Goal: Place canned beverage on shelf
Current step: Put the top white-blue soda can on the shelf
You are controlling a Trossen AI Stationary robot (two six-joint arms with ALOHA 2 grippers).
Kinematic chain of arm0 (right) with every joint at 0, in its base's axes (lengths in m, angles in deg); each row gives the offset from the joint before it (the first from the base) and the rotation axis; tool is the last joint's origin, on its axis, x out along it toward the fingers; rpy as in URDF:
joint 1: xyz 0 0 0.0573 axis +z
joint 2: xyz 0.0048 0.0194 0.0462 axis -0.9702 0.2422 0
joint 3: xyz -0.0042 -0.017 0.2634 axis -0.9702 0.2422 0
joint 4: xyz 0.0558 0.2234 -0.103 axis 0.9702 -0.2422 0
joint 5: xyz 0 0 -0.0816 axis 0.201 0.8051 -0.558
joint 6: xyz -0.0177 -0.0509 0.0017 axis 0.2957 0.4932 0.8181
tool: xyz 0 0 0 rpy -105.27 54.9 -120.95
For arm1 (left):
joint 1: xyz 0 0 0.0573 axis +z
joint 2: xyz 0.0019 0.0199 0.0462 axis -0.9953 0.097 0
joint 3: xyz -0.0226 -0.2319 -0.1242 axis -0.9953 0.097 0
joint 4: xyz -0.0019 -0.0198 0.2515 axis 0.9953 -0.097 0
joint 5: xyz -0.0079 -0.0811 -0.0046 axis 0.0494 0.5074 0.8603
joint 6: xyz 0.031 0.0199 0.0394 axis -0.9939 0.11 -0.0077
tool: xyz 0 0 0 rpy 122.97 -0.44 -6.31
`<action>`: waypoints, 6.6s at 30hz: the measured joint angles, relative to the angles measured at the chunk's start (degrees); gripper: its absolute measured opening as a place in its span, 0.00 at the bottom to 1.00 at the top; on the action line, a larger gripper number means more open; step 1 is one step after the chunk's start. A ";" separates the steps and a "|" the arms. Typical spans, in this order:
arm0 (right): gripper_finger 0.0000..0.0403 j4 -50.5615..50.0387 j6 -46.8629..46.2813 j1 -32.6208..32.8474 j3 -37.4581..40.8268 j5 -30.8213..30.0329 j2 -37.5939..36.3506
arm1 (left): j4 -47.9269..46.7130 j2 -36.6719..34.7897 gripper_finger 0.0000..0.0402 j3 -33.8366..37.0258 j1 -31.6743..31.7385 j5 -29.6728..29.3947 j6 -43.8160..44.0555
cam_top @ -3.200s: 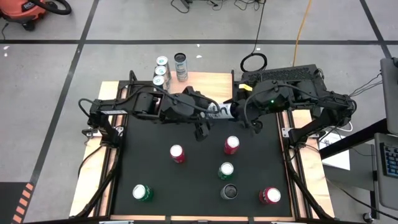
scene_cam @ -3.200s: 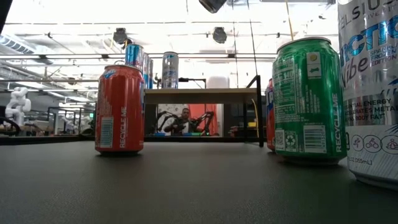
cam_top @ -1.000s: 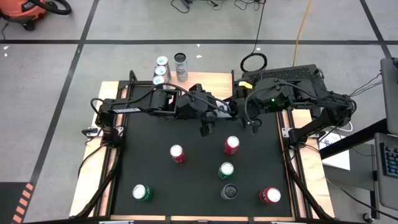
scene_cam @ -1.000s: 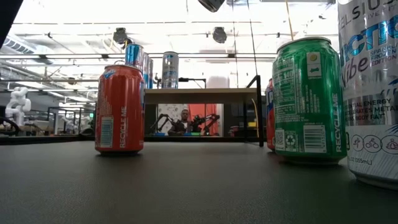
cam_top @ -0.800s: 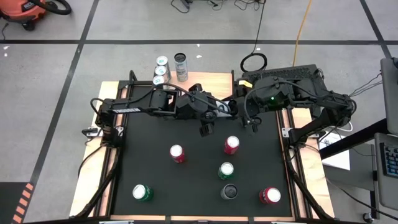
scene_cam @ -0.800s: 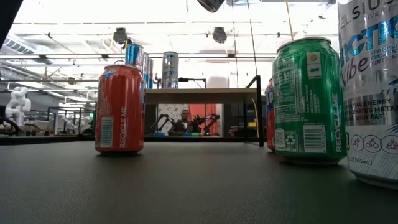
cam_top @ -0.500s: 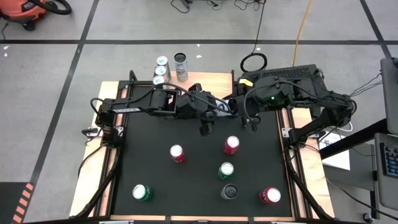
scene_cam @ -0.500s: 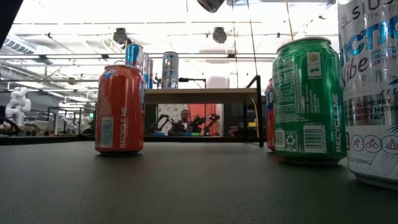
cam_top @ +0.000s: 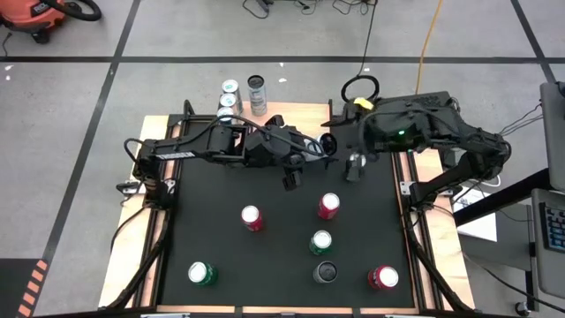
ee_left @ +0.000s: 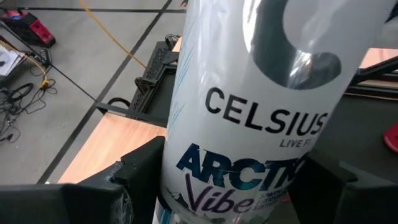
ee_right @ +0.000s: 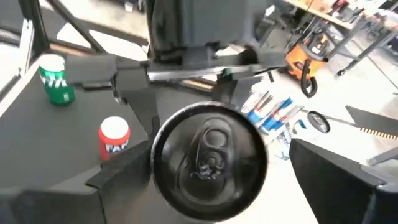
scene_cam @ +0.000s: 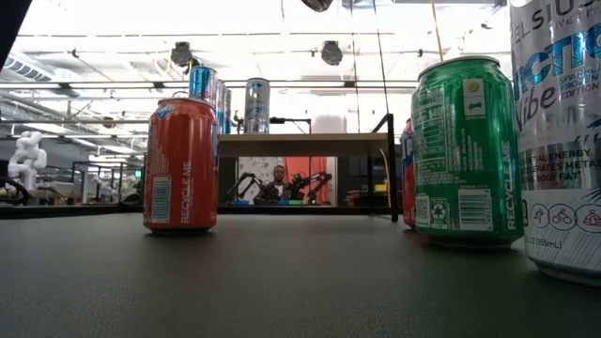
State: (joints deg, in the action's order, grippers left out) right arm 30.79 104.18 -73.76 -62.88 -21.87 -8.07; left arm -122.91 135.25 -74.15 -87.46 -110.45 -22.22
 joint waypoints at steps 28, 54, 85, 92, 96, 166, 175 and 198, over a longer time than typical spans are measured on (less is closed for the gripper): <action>0.87 21.10 -28.82 -4.62 19.49 4.05 -13.63 | 37.02 -4.08 0.68 -0.02 0.39 -13.05 11.38; 0.98 32.48 -21.66 -8.17 20.70 4.46 -9.41 | 39.30 -3.23 0.68 -0.02 -0.13 -17.87 18.01; 0.83 34.26 -11.32 -8.17 20.65 0.48 -6.86 | 38.28 0.05 0.68 -0.09 0.07 -20.85 19.54; 0.78 34.49 -10.80 -8.17 20.65 0.48 -6.86 | 36.98 0.05 0.68 -0.09 0.07 -20.55 19.55; 0.76 34.49 -10.36 -8.17 20.65 0.54 -6.86 | 37.03 0.05 0.68 -0.09 0.07 -19.38 19.54; 0.61 38.12 -22.72 -11.26 20.65 21.35 -6.84 | 18.20 -18.32 0.88 -0.07 12.01 14.58 13.50; 0.61 40.93 -26.78 -11.69 20.65 24.53 -6.84 | 20.81 -18.96 0.88 -0.07 16.16 11.32 1.96; 0.61 40.86 -32.18 -11.65 20.65 30.53 -6.84 | 30.77 -13.64 0.88 -0.04 26.06 50.39 20.89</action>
State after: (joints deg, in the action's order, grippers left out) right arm 71.65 72.00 -85.41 -42.23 8.67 -14.91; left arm -92.14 121.61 -74.20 -61.40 -60.07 -1.33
